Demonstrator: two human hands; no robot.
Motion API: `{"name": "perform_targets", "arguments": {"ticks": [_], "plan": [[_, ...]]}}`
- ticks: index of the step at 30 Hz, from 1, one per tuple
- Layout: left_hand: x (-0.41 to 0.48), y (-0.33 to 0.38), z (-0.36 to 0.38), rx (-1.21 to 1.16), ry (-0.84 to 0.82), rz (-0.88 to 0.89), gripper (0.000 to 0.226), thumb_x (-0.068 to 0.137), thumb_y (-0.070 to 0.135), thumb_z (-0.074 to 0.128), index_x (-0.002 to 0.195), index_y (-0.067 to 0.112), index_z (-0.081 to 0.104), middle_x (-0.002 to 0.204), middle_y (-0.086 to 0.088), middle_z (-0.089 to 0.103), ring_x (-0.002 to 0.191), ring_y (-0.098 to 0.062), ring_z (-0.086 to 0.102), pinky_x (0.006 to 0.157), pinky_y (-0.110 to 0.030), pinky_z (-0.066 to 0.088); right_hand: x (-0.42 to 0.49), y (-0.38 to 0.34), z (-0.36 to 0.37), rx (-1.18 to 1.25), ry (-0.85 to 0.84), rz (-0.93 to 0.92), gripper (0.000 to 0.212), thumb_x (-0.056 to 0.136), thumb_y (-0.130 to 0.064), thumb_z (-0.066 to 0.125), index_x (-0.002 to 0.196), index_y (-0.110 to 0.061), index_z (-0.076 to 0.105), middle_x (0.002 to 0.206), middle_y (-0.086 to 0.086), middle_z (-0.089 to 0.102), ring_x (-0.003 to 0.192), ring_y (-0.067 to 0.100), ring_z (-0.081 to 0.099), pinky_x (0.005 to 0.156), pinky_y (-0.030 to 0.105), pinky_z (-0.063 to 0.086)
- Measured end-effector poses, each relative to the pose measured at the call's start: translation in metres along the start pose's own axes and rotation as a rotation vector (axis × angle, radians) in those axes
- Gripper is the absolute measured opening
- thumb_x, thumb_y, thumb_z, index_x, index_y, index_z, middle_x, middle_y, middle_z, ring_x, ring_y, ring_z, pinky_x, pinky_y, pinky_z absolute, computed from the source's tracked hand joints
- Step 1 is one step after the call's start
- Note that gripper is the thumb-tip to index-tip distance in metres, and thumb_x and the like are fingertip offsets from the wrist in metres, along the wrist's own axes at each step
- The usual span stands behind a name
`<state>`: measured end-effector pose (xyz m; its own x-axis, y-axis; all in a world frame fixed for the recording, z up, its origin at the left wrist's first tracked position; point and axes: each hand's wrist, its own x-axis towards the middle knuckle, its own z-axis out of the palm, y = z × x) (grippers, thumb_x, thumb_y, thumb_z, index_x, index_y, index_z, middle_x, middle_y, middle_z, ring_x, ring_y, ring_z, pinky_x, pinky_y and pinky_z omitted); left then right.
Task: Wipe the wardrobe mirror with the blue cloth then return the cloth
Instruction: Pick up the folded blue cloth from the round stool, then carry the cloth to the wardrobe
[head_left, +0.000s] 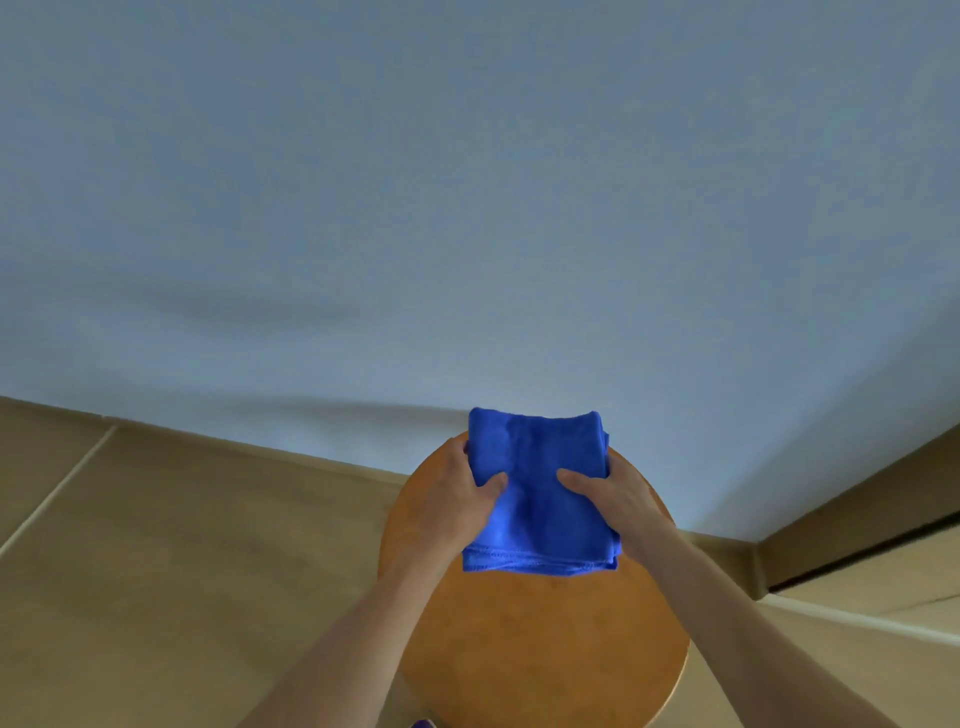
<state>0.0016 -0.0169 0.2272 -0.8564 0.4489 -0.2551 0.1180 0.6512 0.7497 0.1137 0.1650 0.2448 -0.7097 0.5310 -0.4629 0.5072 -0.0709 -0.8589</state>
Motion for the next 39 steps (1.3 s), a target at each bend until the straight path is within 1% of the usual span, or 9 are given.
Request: {"name": "perform_targets", "arguments": {"ticks": [3,6,9,20,26,29,32,36,39], "plan": [[-0.007,-0.005,-0.023,-0.084,0.012,-0.038,0.037,0.086,0.050,0.061,0.113,0.042,0.035,0.093,0.013,0.067,0.077,-0.010,0.069,0.071,-0.045,0.060,0.001,-0.015,0.018,-0.019,-0.045,-0.023,0.031,0.085,-0.026,0.075,0.114,-0.024,0.062,0.105,0.000,0.073,0.095,0.022,0.071,0.084,0.045,0.060],[-0.013,-0.020,-0.056,-0.162,0.088,-0.055,0.042,0.092,0.038,0.063,0.123,0.029,0.036,0.096,0.011,0.066,0.081,-0.011,0.068,0.072,-0.041,0.059,0.001,-0.033,0.051,-0.069,-0.088,-0.062,0.027,0.085,-0.029,0.075,0.109,-0.023,0.063,0.100,-0.001,0.074,0.090,0.020,0.072,0.077,0.040,0.061],[-0.019,-0.041,-0.094,-0.182,0.171,-0.081,0.039,0.095,0.035,0.063,0.122,0.028,0.036,0.097,0.009,0.065,0.082,-0.014,0.067,0.069,-0.037,0.057,0.000,-0.053,0.095,-0.144,-0.129,-0.112,0.027,0.086,-0.031,0.073,0.109,-0.020,0.062,0.097,-0.001,0.074,0.087,0.020,0.072,0.071,0.036,0.060],[-0.081,-0.176,-0.250,-0.278,0.379,-0.167,0.048,0.091,0.036,0.067,0.132,0.023,0.046,0.102,0.016,0.065,0.088,-0.006,0.067,0.078,-0.036,0.059,-0.051,-0.100,0.303,-0.273,-0.313,-0.260,0.017,0.090,-0.030,0.067,0.100,-0.017,0.063,0.095,0.005,0.074,0.087,0.025,0.071,0.081,0.046,0.060],[-0.132,-0.247,-0.341,-0.371,0.561,-0.235,0.053,0.091,0.035,0.071,0.136,0.023,0.045,0.113,0.014,0.063,0.097,-0.006,0.066,0.088,-0.038,0.059,-0.095,-0.128,0.424,-0.302,-0.464,-0.375,0.013,0.091,-0.028,0.065,0.100,-0.019,0.062,0.092,0.001,0.072,0.085,0.022,0.070,0.074,0.038,0.058],[-0.158,-0.277,-0.377,-0.400,0.667,-0.273,0.057,0.092,0.033,0.071,0.140,0.022,0.043,0.117,0.013,0.061,0.097,-0.003,0.062,0.081,-0.027,0.055,-0.116,-0.139,0.477,-0.332,-0.567,-0.433,0.015,0.092,-0.028,0.064,0.103,-0.018,0.061,0.095,0.001,0.072,0.087,0.022,0.069,0.079,0.041,0.059],[-0.185,-0.300,-0.406,-0.376,0.767,-0.318,0.061,0.093,0.035,0.070,0.145,0.022,0.042,0.124,0.009,0.061,0.102,-0.010,0.062,0.083,-0.025,0.050,-0.133,-0.150,0.524,-0.358,-0.661,-0.518,0.010,0.092,-0.028,0.064,0.099,-0.023,0.060,0.091,-0.002,0.072,0.083,0.017,0.069,0.068,0.031,0.056],[-0.212,-0.325,-0.437,-0.346,0.878,-0.398,0.061,0.093,0.040,0.068,0.146,0.024,0.042,0.111,0.017,0.061,0.095,-0.008,0.062,0.077,-0.025,0.048,-0.149,-0.160,0.579,-0.378,-0.777,-0.574,0.010,0.091,-0.031,0.063,0.100,-0.028,0.060,0.087,-0.008,0.072,0.081,0.013,0.070,0.061,0.023,0.051],[-0.224,-0.341,-0.455,-0.344,0.939,-0.449,0.057,0.093,0.041,0.068,0.142,0.026,0.043,0.098,0.027,0.056,0.083,0.005,0.058,0.063,-0.016,0.042,-0.155,-0.165,0.613,-0.393,-0.858,-0.586,0.024,0.090,-0.041,0.063,0.112,-0.036,0.058,0.100,-0.013,0.071,0.090,0.010,0.069,0.072,0.028,0.053]]}}
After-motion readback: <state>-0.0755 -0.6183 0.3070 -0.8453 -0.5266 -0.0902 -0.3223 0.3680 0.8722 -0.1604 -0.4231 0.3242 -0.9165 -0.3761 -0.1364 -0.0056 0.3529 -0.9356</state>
